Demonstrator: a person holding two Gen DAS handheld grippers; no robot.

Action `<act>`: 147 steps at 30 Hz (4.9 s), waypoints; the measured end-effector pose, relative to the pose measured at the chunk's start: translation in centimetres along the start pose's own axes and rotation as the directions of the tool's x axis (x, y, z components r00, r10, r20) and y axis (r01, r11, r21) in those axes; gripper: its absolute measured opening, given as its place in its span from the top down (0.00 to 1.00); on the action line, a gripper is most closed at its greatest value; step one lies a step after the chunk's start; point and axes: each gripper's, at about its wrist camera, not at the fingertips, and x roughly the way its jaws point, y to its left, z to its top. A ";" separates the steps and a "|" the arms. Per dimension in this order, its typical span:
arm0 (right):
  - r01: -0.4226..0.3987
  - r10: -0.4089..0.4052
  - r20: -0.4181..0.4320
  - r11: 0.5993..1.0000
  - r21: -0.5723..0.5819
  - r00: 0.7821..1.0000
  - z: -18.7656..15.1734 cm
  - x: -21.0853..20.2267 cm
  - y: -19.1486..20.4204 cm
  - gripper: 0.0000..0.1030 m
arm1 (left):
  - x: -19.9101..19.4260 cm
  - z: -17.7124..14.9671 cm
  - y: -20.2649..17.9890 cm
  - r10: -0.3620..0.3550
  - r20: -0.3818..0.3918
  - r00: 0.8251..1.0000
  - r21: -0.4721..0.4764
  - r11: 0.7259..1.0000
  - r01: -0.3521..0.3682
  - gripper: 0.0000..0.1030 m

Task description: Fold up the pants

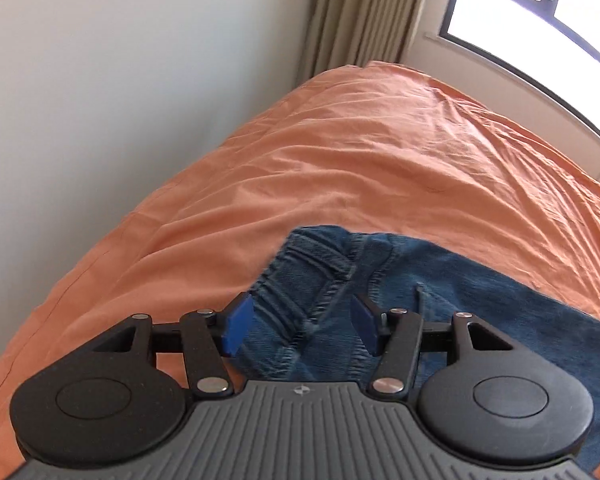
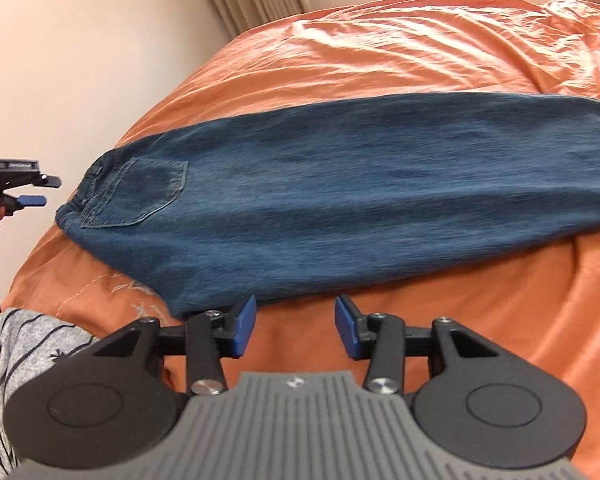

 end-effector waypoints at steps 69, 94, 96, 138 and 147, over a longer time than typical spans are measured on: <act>-0.203 -0.145 0.311 0.496 0.844 0.939 3.6 -5.4 -52.2 0.85 | 15.0 -9.1 -52.6 -0.381 -0.296 0.876 0.584 0.654 0.482 0.62; 0.048 -0.269 0.211 0.714 0.698 0.940 8.6 -8.2 -48.1 0.90 | 12.9 -12.4 -53.7 -0.301 -0.317 0.900 0.653 0.618 0.437 0.83; 0.063 -0.281 0.207 0.718 0.693 0.937 8.9 -8.4 -47.6 0.90 | 12.3 -13.8 -53.2 -0.291 -0.354 0.889 0.643 0.615 0.457 0.83; 0.067 -0.014 0.273 0.981 -0.184 0.962 19.4 -5.0 -0.7 0.93 | -3.2 -8.2 -24.6 -0.440 -0.183 0.879 0.287 0.831 0.476 0.87; 0.036 -0.056 -0.054 0.949 -0.313 0.997 6.7 7.1 3.1 0.92 | 0.8 -8.5 -19.6 -0.433 -0.235 0.870 0.167 0.864 0.475 0.75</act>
